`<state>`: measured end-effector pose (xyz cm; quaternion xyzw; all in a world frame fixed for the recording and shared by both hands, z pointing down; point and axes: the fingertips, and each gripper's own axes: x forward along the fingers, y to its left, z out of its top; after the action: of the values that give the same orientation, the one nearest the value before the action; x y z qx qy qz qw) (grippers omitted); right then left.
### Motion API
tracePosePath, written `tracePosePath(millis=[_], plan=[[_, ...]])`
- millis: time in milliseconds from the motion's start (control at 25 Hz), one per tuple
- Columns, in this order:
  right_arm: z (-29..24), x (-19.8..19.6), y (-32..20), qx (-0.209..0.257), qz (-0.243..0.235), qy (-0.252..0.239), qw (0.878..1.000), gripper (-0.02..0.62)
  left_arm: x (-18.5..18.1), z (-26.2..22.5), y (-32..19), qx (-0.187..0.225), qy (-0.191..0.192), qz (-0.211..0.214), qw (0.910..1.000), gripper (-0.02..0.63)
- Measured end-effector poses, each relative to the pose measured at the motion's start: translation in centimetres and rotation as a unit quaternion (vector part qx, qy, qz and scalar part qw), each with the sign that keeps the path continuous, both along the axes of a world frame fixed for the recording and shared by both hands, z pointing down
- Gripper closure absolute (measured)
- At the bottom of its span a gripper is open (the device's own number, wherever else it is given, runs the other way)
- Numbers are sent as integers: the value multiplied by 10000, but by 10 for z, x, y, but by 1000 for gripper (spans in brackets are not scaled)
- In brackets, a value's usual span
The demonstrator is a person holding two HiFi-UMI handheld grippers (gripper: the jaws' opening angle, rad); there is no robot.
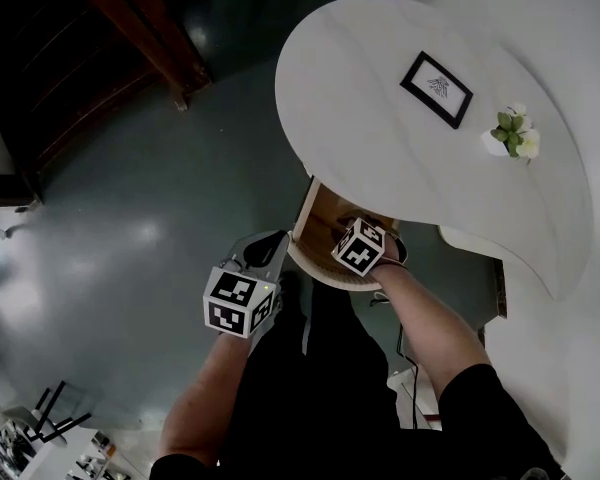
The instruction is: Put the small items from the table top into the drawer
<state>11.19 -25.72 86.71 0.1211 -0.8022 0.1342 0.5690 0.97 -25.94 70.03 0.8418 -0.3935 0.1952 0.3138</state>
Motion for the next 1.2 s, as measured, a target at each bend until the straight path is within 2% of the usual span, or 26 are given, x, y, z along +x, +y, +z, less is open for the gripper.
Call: tracePosePath(millis=[200,440,640,720,840,960,1200], plan=[[-45,-11,-8,450,25,-181,9988,509,-8,-30,6,198,70,8,9998,595],[-106,-20,5,582,338,-402,9969,511,-21,-65,20,388,225,17,9990,595],[-160,-23,32,598,1038,-711,9903,511,-26,-88,38,439,357,209,9982,595],[-183,-22,45,692,1235,-848,9863,511,-23,-96,42,484,427,255,9976,595],[-215,-19,61,881,1285,-1068,9820,511,-16,-109,37,596,533,252,9965,595],[-237,-12,75,847,1355,-1351,9779,517,-3,-122,33,726,577,300,9952,595],[-274,12,90,966,1564,-1949,9634,562,19,-152,32,1018,437,337,9933,595]])
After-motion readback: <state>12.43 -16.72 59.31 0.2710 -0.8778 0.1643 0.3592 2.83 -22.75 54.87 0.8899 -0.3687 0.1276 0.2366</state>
